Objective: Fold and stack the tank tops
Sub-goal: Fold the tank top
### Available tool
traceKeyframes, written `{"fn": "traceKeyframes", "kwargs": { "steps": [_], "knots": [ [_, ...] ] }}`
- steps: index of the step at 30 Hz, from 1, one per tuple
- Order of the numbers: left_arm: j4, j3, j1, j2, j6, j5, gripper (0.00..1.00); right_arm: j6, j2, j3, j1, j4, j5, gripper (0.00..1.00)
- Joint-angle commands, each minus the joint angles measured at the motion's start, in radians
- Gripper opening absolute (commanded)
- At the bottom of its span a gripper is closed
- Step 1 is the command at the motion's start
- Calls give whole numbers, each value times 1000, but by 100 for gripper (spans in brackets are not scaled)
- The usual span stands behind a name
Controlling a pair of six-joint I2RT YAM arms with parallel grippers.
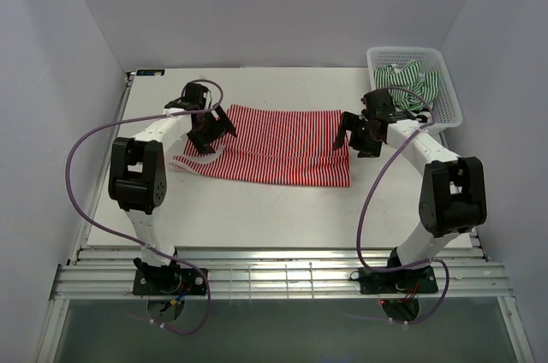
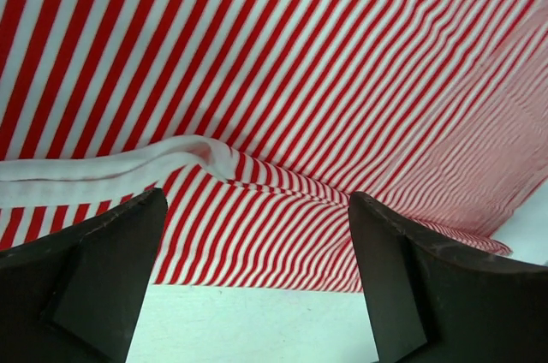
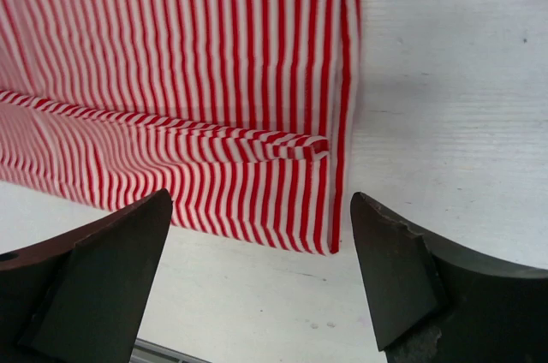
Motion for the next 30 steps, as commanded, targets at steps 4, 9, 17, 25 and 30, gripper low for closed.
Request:
{"fn": "traceKeyframes", "kwargs": {
  "steps": [4, 9, 17, 25, 30],
  "knots": [
    [74, -46, -16, -152, -4, 98, 98, -53, -157, -113, 60, 157, -211, 90],
    [151, -132, -59, -157, -35, 162, 98, -6, -116, -140, 140, 201, -213, 90],
    [195, -151, -79, -96, -69, 138, 98, 7, 37, -78, 143, 246, -188, 90],
    [217, -100, -76, -8, -57, 57, 98, 3, 170, 8, 114, 247, -156, 90],
    [197, -129, -76, 9, -55, 37, 98, -6, 187, -5, 111, 244, -151, 90]
  ]
}}
